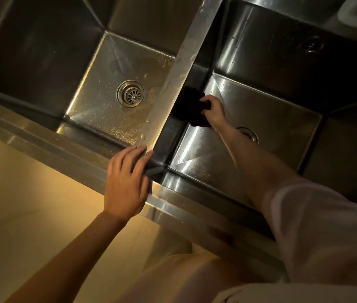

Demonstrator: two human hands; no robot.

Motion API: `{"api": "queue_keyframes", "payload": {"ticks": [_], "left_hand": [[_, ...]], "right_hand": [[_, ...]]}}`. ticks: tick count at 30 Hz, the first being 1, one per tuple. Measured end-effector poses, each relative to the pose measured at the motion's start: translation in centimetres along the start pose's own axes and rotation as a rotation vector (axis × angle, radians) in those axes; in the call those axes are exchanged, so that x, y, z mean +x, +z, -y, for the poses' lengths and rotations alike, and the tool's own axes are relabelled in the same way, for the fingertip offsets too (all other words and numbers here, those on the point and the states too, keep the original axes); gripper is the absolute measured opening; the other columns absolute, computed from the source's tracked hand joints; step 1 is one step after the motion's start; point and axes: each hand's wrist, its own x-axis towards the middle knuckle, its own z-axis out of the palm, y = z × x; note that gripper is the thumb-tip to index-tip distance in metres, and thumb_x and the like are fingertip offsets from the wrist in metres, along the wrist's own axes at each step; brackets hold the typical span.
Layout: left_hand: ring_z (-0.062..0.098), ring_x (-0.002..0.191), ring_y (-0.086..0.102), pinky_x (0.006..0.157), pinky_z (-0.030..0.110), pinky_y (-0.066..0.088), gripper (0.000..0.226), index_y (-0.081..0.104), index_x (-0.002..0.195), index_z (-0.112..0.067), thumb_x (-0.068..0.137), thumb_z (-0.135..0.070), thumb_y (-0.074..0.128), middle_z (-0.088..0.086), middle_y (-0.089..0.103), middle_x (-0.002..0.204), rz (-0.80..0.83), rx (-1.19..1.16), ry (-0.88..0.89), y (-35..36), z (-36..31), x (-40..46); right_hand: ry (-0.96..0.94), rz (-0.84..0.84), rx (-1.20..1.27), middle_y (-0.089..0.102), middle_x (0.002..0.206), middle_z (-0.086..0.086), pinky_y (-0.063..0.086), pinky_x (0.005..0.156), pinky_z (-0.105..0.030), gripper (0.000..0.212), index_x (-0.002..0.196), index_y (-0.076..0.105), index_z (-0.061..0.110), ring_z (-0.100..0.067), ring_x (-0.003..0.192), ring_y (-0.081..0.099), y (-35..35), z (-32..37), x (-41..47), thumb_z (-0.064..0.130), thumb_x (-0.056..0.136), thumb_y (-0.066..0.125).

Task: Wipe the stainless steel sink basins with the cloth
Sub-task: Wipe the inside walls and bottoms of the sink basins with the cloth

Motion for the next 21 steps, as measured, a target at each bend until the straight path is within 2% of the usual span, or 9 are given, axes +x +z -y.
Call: {"api": "queue_keyframes", "payload": {"ticks": [5, 8, 11, 14, 16, 18, 21], "left_hand": [[0.031, 0.128, 0.04, 0.105, 0.053, 0.034, 0.046, 0.056, 0.13, -0.005, 0.093, -0.024, 0.036, 0.015, 0.053, 0.133, -0.01, -0.009, -0.011, -0.1, -0.1, 0.2], [0.032, 0.128, 0.04, 0.104, 0.056, 0.035, 0.046, 0.056, 0.13, -0.005, 0.093, -0.026, 0.036, 0.015, 0.053, 0.133, -0.002, -0.006, -0.012, 0.0, -0.1, 0.1], [0.032, 0.129, 0.041, 0.104, 0.055, 0.034, 0.046, 0.053, 0.131, -0.008, 0.094, -0.027, 0.035, 0.014, 0.052, 0.134, -0.007, -0.005, -0.004, 0.2, 0.1, 0.0], [0.032, 0.129, 0.04, 0.106, 0.053, 0.033, 0.045, 0.05, 0.132, -0.01, 0.092, -0.026, 0.038, 0.013, 0.05, 0.135, -0.012, -0.002, 0.004, 0.3, 0.2, 0.0], [0.032, 0.129, 0.041, 0.106, 0.053, 0.033, 0.046, 0.051, 0.133, -0.009, 0.091, -0.025, 0.039, 0.013, 0.05, 0.136, -0.007, 0.0, 0.005, 0.3, 0.3, 0.0], [0.032, 0.129, 0.041, 0.105, 0.054, 0.033, 0.046, 0.052, 0.132, -0.008, 0.091, -0.025, 0.039, 0.013, 0.051, 0.135, -0.004, 0.001, 0.001, 0.3, 0.2, 0.0], [0.031, 0.128, 0.042, 0.105, 0.054, 0.033, 0.045, 0.054, 0.131, -0.007, 0.094, -0.027, 0.038, 0.013, 0.053, 0.134, -0.007, 0.002, -0.005, 0.0, 0.0, 0.1]], "right_hand": [[0.033, -0.032, -0.024, 0.056, 0.127, -0.012, 0.043, 0.104, -0.028, 0.038, 0.112, 0.062, 0.008, -0.024, 0.119, 0.054, 0.4, -0.4, 0.5, -0.011, 0.08, 0.055], [-0.082, -0.088, 0.016, 0.059, 0.119, -0.01, 0.043, 0.094, -0.015, 0.037, 0.109, 0.065, 0.011, -0.02, 0.114, 0.056, -0.9, 0.9, -0.5, -0.009, 0.077, 0.061], [-0.276, -0.159, 0.102, 0.06, 0.111, -0.006, 0.038, 0.084, -0.001, 0.038, 0.105, 0.068, 0.013, -0.012, 0.105, 0.057, -3.0, 3.8, -1.8, -0.008, 0.073, 0.064], [-0.428, -0.201, 0.204, 0.059, 0.104, 0.008, 0.041, 0.088, -0.005, 0.04, 0.104, 0.068, 0.019, 0.009, 0.099, 0.055, -5.4, 7.0, -3.0, -0.002, 0.071, 0.063], [-0.463, -0.197, 0.219, 0.056, 0.103, 0.017, 0.043, 0.09, -0.009, 0.039, 0.104, 0.067, 0.022, 0.015, 0.099, 0.053, -6.3, 8.1, -3.3, 0.002, 0.071, 0.062], [-0.438, -0.178, 0.203, 0.054, 0.102, 0.017, 0.044, 0.091, -0.011, 0.04, 0.103, 0.066, 0.021, 0.014, 0.099, 0.053, -6.4, 8.1, -2.8, -0.003, 0.071, 0.061], [-0.318, -0.133, 0.12, 0.057, 0.112, 0.0, 0.045, 0.096, -0.02, 0.038, 0.107, 0.063, 0.013, -0.002, 0.104, 0.054, -5.2, 6.3, -0.9, -0.008, 0.076, 0.06]]}}
